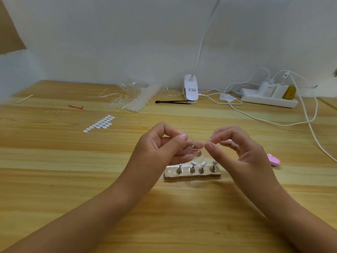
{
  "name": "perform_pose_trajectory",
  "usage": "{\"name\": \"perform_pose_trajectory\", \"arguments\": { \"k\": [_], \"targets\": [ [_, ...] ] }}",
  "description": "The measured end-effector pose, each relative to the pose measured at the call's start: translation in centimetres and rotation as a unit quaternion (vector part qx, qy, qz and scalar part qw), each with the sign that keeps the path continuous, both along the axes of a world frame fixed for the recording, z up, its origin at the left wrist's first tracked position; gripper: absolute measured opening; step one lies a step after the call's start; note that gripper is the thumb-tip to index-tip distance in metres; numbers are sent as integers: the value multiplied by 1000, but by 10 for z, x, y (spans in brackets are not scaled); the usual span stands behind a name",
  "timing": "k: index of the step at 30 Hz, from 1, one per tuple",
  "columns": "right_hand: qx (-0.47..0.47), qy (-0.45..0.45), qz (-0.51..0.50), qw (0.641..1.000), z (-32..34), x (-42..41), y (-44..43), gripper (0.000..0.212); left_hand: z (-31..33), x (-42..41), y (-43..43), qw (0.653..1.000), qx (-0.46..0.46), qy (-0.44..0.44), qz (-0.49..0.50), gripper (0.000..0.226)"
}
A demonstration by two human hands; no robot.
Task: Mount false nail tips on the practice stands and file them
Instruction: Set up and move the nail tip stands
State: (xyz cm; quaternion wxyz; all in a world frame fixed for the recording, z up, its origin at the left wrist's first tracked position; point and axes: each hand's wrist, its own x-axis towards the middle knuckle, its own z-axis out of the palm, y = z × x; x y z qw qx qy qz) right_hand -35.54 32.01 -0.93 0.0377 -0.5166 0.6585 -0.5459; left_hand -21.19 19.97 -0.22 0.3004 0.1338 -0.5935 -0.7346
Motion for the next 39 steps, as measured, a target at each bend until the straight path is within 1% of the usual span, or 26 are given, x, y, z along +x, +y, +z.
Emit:
{"name": "perform_pose_trajectory", "arguments": {
  "k": [2, 4, 5, 6, 9, 11, 13, 15, 16, 17, 18, 19, 20, 21, 22, 23, 24, 25, 26, 27, 28, 30, 31, 32, 35, 39],
  "targets": [
    [-26, 116, -39, 992, 0, 0, 1, 20, 0, 0, 0, 999, 51, -10, -16, 12],
    [-39, 220, -65, 972, 1, 0, 3, 23, 0, 0, 1, 994, 107, -15, -33, 17],
    [-41, 237, -68, 968, 2, 1, 3, 23, 1, 0, 1, 992, 119, -13, -37, 22],
    [-41, 228, -65, 971, 3, 1, 4, 20, 2, 0, 1, 992, 117, -10, -38, 24],
    [-39, 149, -42, 987, 5, 0, 3, 9, 3, 1, 3, 998, 57, -10, -26, 24],
    [-39, 143, -43, 988, 5, -1, 4, 9, 3, 1, 3, 999, 23, -16, -21, 17],
    [-37, 210, -64, 975, 4, -2, 4, 8, 1, 1, 3, 999, 16, -28, -22, 13],
    [-42, 331, -87, 939, 3, -2, 4, 12, 0, 1, 2, 998, 36, -37, -31, 13],
    [-45, 374, -88, 922, 3, -1, 4, 13, -1, 1, 1, 997, 49, -39, -36, 13],
    [-46, 387, -83, 917, 3, 0, 4, 14, -1, 0, 0, 997, 58, -41, -38, 14],
    [-41, 367, -72, 927, 4, 2, 4, 14, -2, 0, -1, 997, 57, -42, -35, 14],
    [-31, 308, -58, 949, 5, 4, 5, 12, -3, 0, -2, 998, 38, -39, -28, 14],
    [-18, 203, -35, 978, 7, 6, 5, 10, -4, 0, -2, 999, -4, -31, -17, 14],
    [-7, 55, 1, 998, 10, 8, 4, 8, -6, 0, -2, 997, -74, -19, 1, 14],
    [0, -112, 43, 993, 13, 7, 3, 8, -7, 1, -3, 986, -164, -5, 24, 13],
    [-3, -265, 80, 961, 15, 3, 3, 6, -7, 3, -3, 966, -255, 11, 45, 12],
    [-11, -379, 100, 920, 16, -2, 2, 3, -6, 4, -4, 941, -331, 28, 58, 11],
    [-19, -452, 104, 886, 17, -7, 1, 2, -5, 4, -6, 921, -381, 43, 68, 9],
    [-28, -496, 100, 862, 18, -11, 1, 4, -4, 5, -9, 912, -400, 50, 79, 6],
    [-38, -519, 97, 848, 19, -14, 2, 3, -2, 5, -13, 914, -393, 46, 90, 5],
    [-49, -531, 94, 841, 20, -17, 2, 5, 1, 5, -18, 926, -364, 31, 99, 5],
    [-62, -534, 96, 838, 20, -21, 2, 8, 4, 7, -33, 950, -288, -22, 117, 6],
    [-63, -533, 94, 838, 20, -22, 2, 5, 3, 8, -43, 955, -261, -59, 130, 6],
    [-62, -532, 94, 840, 20, -22, 1, 6, 2, 9, -54, 953, -246, -102, 142, 7],
    [-39, -507, 91, 856, 16, -21, 0, 22, -6, 13, -83, 935, -232, -211, 163, 8],
    [-3, -496, 103, 862, 13, -16, -2, 17, -17, 15, -101, 914, -236, -270, 187, 8]
  ]
}}
